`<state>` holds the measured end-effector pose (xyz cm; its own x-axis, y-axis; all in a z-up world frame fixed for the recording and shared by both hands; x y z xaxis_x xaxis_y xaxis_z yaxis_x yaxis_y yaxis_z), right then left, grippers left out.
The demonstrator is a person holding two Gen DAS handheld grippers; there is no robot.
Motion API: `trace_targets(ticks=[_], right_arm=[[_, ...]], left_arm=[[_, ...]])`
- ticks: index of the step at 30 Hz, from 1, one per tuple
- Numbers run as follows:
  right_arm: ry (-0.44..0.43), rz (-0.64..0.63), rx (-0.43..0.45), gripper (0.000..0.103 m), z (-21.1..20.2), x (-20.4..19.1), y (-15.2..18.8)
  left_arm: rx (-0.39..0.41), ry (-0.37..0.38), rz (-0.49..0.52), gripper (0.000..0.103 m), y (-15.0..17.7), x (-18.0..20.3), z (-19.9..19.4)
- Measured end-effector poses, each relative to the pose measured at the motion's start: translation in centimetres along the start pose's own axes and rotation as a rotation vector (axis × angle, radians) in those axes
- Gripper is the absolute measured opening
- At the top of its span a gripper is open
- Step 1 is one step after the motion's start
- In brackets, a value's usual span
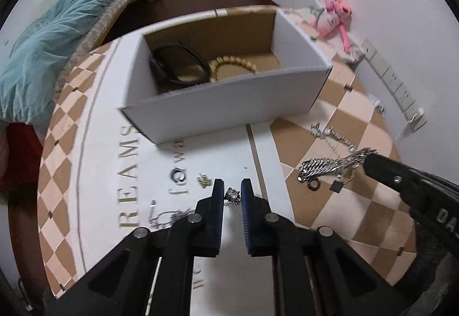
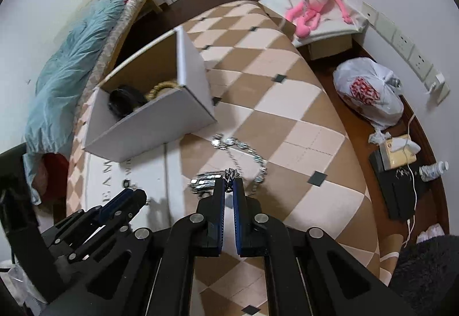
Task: Organize jewelry
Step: 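Grasp thick silver chain with right tool while left tool grasps small silver ring, then lower silver chain into box with right tool while left tool drops ring in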
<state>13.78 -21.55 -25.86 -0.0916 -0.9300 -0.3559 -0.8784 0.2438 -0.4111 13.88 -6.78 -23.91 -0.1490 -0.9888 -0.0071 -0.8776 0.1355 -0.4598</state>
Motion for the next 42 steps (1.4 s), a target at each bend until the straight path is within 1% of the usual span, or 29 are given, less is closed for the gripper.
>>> trace_targets(ticks=[6,11,14,17,21,24,27,29,33,37,42], right_arm=[[-0.039,-0.068,0.013,0.006,-2.1,-2.3,-1.2],[-0.076,-0.096,0.037,0.005,-4.2,-4.1,-3.1],[-0.107,-0.110,0.065,0.005,-6.0,-5.4,-5.0],[-0.137,-0.124,0.087,0.005,-7.4,-6.8,-7.2],[-0.147,-0.165,0.110,0.005,-8.2,-8.8,-10.2],[-0.135,-0.198,0.103,0.005,-7.4,-10.0,-12.4],[-0.117,-0.219,0.069,0.005,-5.6,-10.6,-14.3],[-0.094,-0.234,0.035,0.005,-3.7,-10.8,-15.4],[-0.055,-0.262,-0.034,0.005,-0.2,-10.8,-16.3],[0.008,-0.296,-0.094,0.005,3.3,-10.6,-16.7],[0.064,-0.321,-0.112,0.005,5.4,-10.1,-17.4]], left_arm=[[0.068,0.038,-0.039,0.009,-2.0,-1.4,-4.2],[0.109,0.104,-0.065,0.009,-4.9,-1.9,-7.1],[0.127,0.147,-0.071,0.009,-6.8,-1.9,-8.5],[0.141,0.188,-0.076,0.009,-9.3,-2.2,-9.6],[0.149,0.232,-0.093,0.009,-12.4,-2.7,-10.0],[0.132,0.242,-0.103,0.009,-14.3,-3.2,-9.2],[0.094,0.244,-0.118,0.009,-15.6,-3.9,-7.4],[0.063,0.230,-0.122,0.009,-15.9,-4.4,-6.0],[0.007,0.197,-0.124,0.009,-16.0,-5.3,-3.3],[-0.036,0.171,-0.140,0.009,-15.8,-6.6,-1.0],[-0.075,0.151,-0.161,0.010,-15.7,-7.8,0.5]])
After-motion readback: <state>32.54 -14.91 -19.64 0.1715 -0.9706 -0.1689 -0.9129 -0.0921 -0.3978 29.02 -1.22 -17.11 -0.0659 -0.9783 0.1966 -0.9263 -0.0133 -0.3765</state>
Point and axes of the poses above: each gripper's, at about its wrist camera, not at the fingertips, and z roughly the way its jaws point, x to its right, y to its underside, the point moved 10 cm from there along z, roughly the way its jaws point, and after that the axes turned 1 degree about x, right-handed, at the moved point
